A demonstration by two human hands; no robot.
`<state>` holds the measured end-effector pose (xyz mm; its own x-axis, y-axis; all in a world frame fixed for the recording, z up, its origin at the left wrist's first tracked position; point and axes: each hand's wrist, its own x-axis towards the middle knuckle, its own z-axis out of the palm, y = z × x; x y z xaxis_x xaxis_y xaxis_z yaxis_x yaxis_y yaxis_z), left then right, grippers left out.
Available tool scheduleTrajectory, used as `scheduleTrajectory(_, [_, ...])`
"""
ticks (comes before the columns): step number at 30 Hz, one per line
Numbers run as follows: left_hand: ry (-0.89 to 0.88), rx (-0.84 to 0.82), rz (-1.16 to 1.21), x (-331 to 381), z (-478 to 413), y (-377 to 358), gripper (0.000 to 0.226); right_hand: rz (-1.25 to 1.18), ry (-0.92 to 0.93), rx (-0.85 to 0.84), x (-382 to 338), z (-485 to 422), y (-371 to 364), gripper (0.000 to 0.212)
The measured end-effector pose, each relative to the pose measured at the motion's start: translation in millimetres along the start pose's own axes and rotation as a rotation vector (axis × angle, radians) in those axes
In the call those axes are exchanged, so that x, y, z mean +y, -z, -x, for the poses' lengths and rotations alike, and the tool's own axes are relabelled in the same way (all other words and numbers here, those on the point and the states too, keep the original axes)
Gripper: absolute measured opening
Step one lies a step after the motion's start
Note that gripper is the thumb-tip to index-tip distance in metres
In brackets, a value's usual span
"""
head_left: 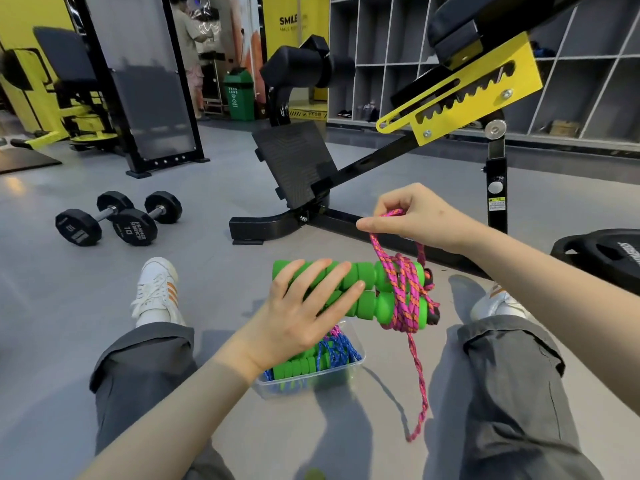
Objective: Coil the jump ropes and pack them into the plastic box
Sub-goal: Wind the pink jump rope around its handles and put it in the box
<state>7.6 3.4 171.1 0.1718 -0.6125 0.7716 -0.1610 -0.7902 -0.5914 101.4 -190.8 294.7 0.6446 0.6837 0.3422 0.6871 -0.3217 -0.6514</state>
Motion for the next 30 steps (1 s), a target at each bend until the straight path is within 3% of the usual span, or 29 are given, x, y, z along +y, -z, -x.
scheduleTrajectory(5, [0.067,0.090,-0.004,-1.4,-12.5,2.3,0.030,-0.274,-0.205,0.086,35.8,6.9,-17.1,0.047])
scheduleTrajectory(9, [0.083,0.128,-0.031,-5.0,-19.2,-1.7,0.032,-0.367,-0.418,0.072,102.5,30.6,-51.3,0.017])
scheduleTrajectory(14, [0.091,0.107,-0.097,-14.8,-11.1,-14.4,0.042,-0.589,-0.384,0.084,56.6,51.2,-89.5,0.051])
scheduleTrajectory(16, [0.070,0.049,-0.109,-17.1,0.5,-20.0,0.044,-0.545,-0.412,0.169,51.2,53.6,-98.6,0.048])
scheduleTrajectory(20, [0.109,-0.039,-0.115,-14.7,17.5,-24.7,0.044,-0.480,-0.428,0.179,43.9,64.6,-109.2,0.048])
scheduleTrajectory(25, [0.135,-0.092,-0.155,-20.3,25.9,-27.5,0.042,-0.476,-0.391,-0.026,31.8,73.5,-106.2,0.027])
scheduleTrajectory(30, [0.097,-0.120,-0.175,-25.3,20.4,-21.4,0.039,-0.262,-0.331,-0.133,19.9,70.0,-91.8,0.027])
